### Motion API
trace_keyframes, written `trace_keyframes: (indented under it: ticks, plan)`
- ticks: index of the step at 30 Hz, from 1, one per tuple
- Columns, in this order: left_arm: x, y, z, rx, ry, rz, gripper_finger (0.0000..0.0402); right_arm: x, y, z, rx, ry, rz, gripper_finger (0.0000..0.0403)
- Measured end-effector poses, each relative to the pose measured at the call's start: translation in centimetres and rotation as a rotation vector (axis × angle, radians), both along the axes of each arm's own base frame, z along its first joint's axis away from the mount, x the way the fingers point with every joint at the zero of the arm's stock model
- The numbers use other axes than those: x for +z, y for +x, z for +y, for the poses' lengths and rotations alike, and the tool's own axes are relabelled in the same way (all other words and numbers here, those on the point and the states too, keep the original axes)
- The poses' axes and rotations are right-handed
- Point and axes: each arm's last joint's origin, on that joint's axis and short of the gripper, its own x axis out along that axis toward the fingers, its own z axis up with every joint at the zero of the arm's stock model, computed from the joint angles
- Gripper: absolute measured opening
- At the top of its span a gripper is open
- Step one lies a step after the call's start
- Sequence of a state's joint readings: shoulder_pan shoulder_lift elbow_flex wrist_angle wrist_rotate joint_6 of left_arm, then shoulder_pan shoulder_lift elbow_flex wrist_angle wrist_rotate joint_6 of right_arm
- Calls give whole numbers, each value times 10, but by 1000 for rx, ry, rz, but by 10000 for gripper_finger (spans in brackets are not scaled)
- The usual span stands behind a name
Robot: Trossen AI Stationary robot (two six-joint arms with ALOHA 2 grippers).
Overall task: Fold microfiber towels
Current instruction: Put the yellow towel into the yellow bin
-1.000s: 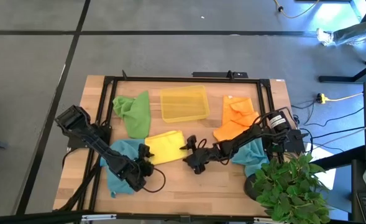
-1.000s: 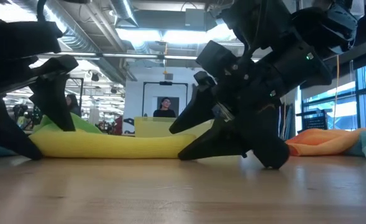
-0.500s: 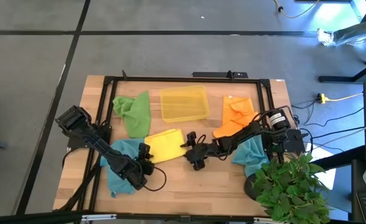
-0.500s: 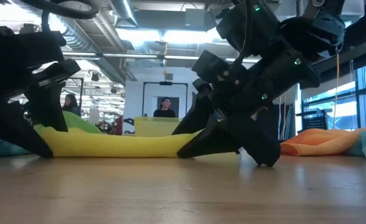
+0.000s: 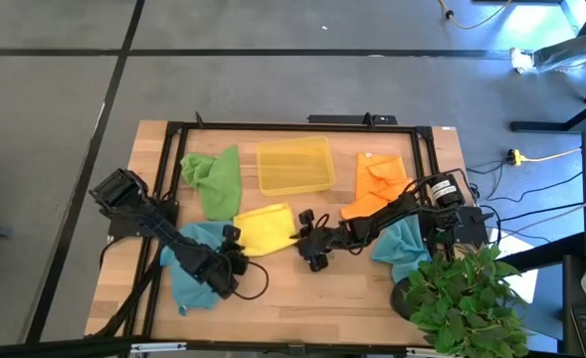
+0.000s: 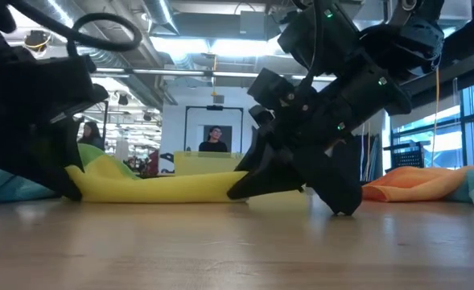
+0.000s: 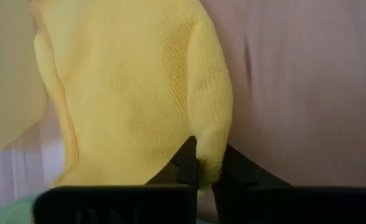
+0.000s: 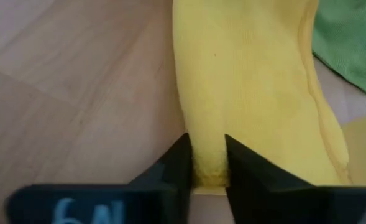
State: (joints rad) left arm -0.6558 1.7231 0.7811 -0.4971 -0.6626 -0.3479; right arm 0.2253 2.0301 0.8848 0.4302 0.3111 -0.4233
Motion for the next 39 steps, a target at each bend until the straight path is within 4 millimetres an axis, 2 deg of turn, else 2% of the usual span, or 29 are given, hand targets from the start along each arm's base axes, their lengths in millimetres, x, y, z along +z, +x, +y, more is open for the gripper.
trace_keyframes:
  ticks: [4,9,14,18,24,28,32,39]
  plan:
    - [5,1,3,2,-21,0,4,6,-1,2,-13,16,-11,13]
    - [26,2,3,-4,-39,-90,1,23,-7,2,-7,13,6,11]
    - [66,5,3,-50,-34,-217,1,57,-15,4,-3,39,-26,7]
    - [96,7,11,-70,10,-307,0,90,-22,1,-20,41,-99,6]
    - [125,13,44,-41,101,-354,0,135,-37,-13,-98,-40,-190,6]
    - [139,21,74,4,160,-376,0,155,-47,-37,-184,-81,-207,6]
    - [154,33,106,9,187,-424,0,169,-55,-71,-279,-117,-218,6]
    - [167,45,174,9,191,-489,0,179,-66,-138,-419,-124,-234,6]
